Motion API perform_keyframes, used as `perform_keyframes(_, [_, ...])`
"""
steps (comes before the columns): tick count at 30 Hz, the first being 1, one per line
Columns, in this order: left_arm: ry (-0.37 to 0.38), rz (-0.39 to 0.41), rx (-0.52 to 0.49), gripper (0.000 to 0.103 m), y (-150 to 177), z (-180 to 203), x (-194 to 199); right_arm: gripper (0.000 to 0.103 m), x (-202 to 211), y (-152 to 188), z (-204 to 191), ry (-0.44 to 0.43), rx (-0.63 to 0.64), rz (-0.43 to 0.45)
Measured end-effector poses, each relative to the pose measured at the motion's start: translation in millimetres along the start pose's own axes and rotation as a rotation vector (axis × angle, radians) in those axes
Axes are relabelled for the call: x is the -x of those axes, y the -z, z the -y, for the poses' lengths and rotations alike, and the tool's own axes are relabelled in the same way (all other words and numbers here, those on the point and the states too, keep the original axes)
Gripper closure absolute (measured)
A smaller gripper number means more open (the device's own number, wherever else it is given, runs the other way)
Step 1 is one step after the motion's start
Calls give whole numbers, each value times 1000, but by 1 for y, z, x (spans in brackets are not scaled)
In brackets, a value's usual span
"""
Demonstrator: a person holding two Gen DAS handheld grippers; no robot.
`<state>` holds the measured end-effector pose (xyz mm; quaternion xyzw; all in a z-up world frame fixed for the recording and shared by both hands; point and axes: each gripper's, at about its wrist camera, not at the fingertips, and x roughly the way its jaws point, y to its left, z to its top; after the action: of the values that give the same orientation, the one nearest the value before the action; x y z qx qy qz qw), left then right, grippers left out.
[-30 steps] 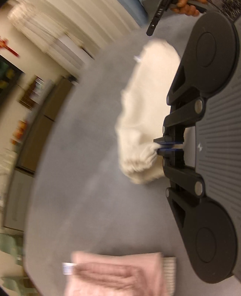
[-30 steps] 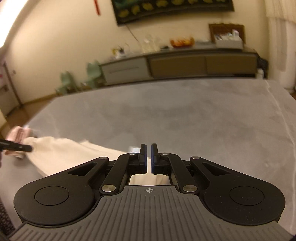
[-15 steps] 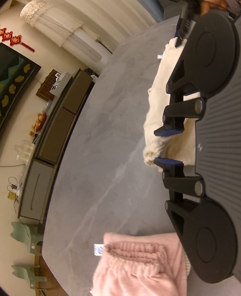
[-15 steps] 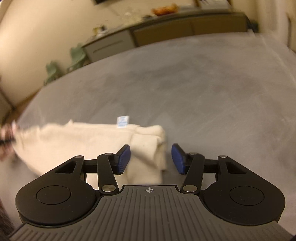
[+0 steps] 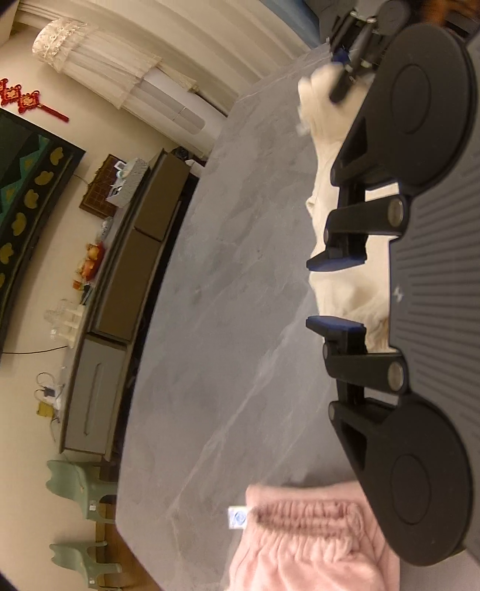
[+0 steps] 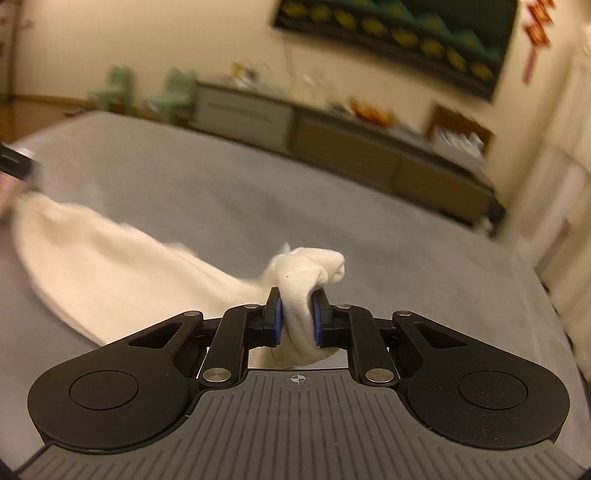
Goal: Fold clothes
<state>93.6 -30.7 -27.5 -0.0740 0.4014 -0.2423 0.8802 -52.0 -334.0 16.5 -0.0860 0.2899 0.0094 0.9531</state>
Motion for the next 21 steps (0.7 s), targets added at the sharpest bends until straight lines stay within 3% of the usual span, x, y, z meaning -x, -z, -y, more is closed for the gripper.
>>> perform_keyframes(1, [-2,-13,-2,77,1,1,-5,60,1,-3,-13,-93,-24,24])
perform_keyframes(3, [-9,-44,-16,77,6,5,-12,49,-3,-4,-16,-162,-69,11])
perform_keyframes(5, [-16,-54,-39,76,11,7,-14,58,-8,-5,-15,-194,-109,-15])
perform_keyframes(8, [-21,-53,-54,73,14,6,-13,64,-5,-4,11,-170,-169,1])
perform_keyframes(10, [-42,-63,-46,72,15,3,-17,75,-8,0,21,-166,-189,-18])
perform_keyframes(13, [-79,-96,-26,68,19,-1,-25,76,-42,15,17,-212,-162,-168])
perform_keyframes(14, [-93,-104,-20,67,21,-2,-27,76,-51,21,12,-210,-136,-181])
perform_keyframes(17, [-98,-113,3,57,27,-7,-30,75,-63,17,0,-179,-87,-173])
perform_keyframes(21, [-99,-91,18,49,35,-7,-28,66,-60,12,0,-186,-107,-72])
